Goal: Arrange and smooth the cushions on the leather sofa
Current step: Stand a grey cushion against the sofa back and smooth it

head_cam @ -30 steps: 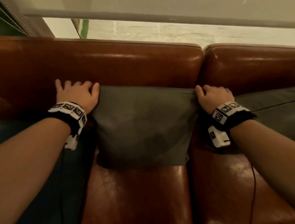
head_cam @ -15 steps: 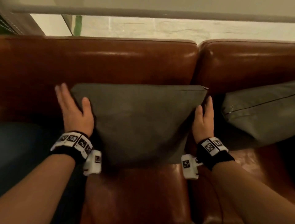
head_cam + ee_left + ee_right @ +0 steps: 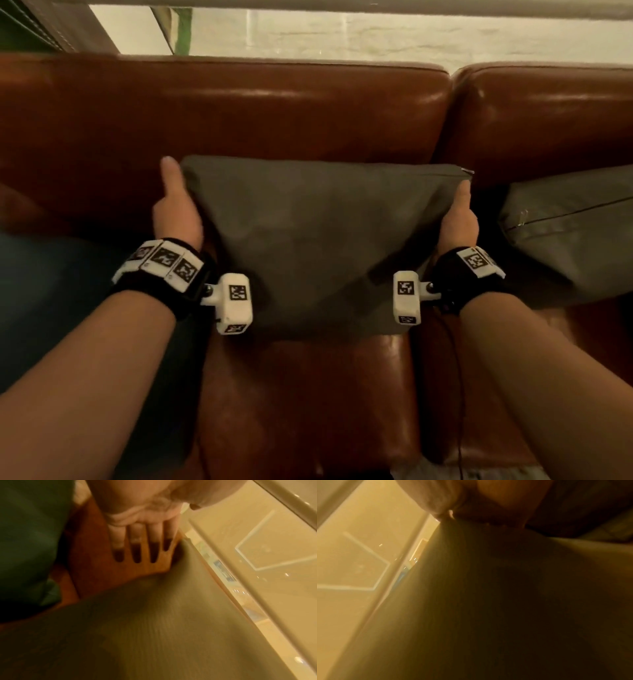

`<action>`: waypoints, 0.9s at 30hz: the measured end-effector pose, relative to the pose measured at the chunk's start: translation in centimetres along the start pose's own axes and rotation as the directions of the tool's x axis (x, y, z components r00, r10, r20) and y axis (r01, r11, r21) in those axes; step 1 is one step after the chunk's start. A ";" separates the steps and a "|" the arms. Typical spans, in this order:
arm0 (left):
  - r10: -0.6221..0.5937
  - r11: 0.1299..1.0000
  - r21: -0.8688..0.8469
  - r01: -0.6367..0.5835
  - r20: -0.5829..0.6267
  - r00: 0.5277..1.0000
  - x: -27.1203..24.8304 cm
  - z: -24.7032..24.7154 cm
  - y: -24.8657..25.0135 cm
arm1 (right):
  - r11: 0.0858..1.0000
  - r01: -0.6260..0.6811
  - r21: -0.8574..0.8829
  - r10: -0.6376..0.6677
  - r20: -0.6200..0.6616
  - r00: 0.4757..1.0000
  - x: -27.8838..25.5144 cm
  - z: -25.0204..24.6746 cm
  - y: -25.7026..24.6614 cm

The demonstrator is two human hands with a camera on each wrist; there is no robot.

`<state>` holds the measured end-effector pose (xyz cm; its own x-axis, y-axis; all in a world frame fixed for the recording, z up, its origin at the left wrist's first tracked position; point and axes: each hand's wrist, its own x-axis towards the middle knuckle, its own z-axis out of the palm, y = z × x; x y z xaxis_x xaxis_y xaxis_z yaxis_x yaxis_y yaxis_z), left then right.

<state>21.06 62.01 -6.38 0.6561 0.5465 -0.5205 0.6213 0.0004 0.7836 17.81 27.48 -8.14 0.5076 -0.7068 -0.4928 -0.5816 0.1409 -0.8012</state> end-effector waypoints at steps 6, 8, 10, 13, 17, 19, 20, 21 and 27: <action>0.019 1.000 0.004 -0.019 0.026 0.999 0.9 0.7 0.0 | 0.996 0.012 0.086 -0.010 -0.024 1.000 -0.2 -0.2 -0.8; -0.085 0.985 -0.147 0.089 0.036 0.996 1.8 0.0 -2.4 | 0.995 -0.039 0.089 0.038 0.010 0.999 -0.3 -1.6 0.6; -0.119 0.985 -0.111 0.130 0.098 0.988 1.0 -0.3 -4.9 | 0.997 -0.020 -0.078 0.029 0.114 0.993 -0.6 -2.3 3.2; -0.166 0.971 -0.137 0.197 0.209 0.964 0.3 0.4 -7.5 | 0.995 -0.023 -0.101 0.037 0.137 0.990 -0.5 -2.0 5.8; -0.101 0.985 -0.132 0.109 0.064 0.993 1.6 0.6 -7.2 | 0.997 0.019 -0.071 -0.019 0.001 1.000 0.3 -2.1 5.2; -0.144 0.969 -0.195 0.155 0.069 0.987 1.8 0.1 -7.2 | 0.996 0.014 0.089 -0.014 0.001 1.000 0.9 -2.8 5.3; -0.173 0.948 -0.255 0.190 0.087 0.981 1.6 0.0 -7.5 | 0.987 0.008 0.162 -0.013 0.030 0.999 1.2 -3.3 5.6; -0.196 0.918 -0.331 0.218 0.101 0.975 1.4 0.0 -8.1 | 0.992 0.003 0.126 -0.013 0.077 0.997 1.3 -3.7 6.1; -0.274 0.954 -0.089 0.287 0.137 0.952 0.7 0.1 -13.7 | 0.973 -0.133 -0.188 0.163 0.152 0.975 -0.2 -3.4 11.3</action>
<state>13.02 62.25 -17.53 0.5130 0.4052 -0.7567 0.7429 0.2320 0.6279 9.00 26.83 -15.93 0.4972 -0.5603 -0.6624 -0.7529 0.1008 -0.6504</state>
